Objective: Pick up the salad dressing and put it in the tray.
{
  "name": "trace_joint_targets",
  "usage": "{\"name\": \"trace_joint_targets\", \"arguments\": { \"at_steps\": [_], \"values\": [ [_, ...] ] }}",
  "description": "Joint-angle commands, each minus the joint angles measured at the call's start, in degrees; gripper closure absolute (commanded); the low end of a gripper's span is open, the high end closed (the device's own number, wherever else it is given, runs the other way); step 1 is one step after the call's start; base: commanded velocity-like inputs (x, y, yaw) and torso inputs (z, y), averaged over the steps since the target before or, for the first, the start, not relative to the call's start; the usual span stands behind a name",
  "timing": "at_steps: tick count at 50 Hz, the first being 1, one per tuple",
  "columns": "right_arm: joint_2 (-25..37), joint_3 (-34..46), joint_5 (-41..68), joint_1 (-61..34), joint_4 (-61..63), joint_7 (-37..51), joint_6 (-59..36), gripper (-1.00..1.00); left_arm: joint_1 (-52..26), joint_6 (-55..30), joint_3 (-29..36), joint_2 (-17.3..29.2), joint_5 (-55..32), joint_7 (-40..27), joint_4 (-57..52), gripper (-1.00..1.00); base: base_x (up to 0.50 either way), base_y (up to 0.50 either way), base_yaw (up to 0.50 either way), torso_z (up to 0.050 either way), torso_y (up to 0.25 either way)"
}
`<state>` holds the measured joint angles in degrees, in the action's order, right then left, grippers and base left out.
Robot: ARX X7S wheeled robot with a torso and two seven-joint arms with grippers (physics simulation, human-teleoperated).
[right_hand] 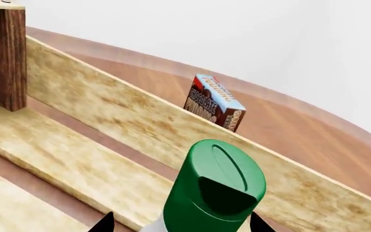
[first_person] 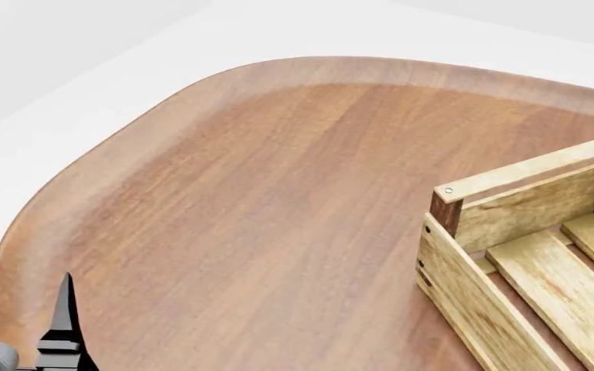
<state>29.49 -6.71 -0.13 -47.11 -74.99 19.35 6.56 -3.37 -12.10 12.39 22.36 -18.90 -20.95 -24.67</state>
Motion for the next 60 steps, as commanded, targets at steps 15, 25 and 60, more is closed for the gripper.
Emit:
{"name": "trace_joint_targets", "arguments": {
  "at_steps": [15, 25, 60],
  "values": [
    [1.18, -1.64, 1.77, 10.82, 26.27, -0.28, -10.81, -1.0, -0.26, -0.74, -0.04, 0.67, -0.5, -0.53, -1.39, -1.0, 0.0, 0.0, 0.0, 0.0, 0.0],
    [1.5, -4.21, 3.99, 22.79, 53.43, -0.35, -24.37, -1.0, -0.31, -0.84, -0.03, 0.9, -0.56, -0.74, -1.85, -1.0, 0.0, 0.0, 0.0, 0.0, 0.0],
    [-6.31, -9.28, 1.69, 47.21, 111.92, 7.14, -14.71, -1.0, 4.38, 19.68, -11.4, -0.29, -0.8, -2.29, -9.05, -1.0, 0.0, 0.0, 0.0, 0.0, 0.0]
  ]
}}
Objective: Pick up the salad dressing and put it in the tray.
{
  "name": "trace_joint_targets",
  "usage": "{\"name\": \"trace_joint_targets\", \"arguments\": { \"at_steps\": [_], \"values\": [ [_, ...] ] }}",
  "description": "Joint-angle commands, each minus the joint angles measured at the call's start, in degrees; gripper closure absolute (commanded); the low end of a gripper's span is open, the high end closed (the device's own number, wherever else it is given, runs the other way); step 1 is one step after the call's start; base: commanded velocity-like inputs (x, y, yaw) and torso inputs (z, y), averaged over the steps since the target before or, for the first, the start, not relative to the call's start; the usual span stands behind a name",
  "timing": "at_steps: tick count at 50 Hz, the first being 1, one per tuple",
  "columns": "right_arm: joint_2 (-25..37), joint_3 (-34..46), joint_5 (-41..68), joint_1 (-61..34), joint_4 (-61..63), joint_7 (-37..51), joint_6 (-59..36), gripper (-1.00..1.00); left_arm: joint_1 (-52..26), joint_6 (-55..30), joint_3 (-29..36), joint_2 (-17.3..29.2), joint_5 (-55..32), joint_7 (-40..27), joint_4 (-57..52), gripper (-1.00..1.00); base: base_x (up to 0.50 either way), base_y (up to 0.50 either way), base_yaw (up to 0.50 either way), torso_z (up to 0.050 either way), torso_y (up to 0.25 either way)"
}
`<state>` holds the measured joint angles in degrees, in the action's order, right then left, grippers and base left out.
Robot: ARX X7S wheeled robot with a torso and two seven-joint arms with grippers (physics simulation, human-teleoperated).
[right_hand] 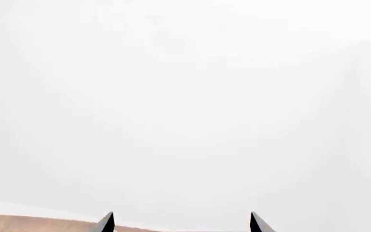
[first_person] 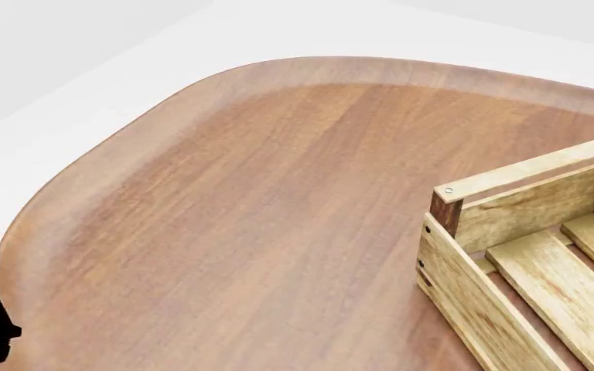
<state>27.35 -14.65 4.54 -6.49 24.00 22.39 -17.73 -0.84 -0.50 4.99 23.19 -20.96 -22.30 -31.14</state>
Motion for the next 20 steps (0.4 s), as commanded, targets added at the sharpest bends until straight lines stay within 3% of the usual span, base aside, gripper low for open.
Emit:
{"name": "trace_joint_targets", "arguments": {
  "at_steps": [1, 10, 20],
  "values": [
    [-4.32, -1.23, -4.38, 7.06, 12.94, 4.74, 11.07, -1.0, 1.94, 8.62, -4.38, -1.33, 0.97, -1.12, -2.67, -1.0, 0.0, 0.0, 0.0, 0.0, 0.0],
    [-8.25, -3.55, -8.59, 12.58, 14.72, 9.34, 30.15, -1.0, 3.71, 17.38, -7.54, -4.14, 3.56, -2.53, -3.28, -1.0, 0.0, 0.0, 0.0, 0.0, 0.0],
    [-10.15, -5.82, -9.83, 14.15, 15.24, 12.65, 37.68, -1.0, 5.05, 24.0, -8.84, -5.53, 5.52, -2.36, -3.29, -1.0, 0.0, 0.0, 0.0, 0.0, 0.0]
  ]
}}
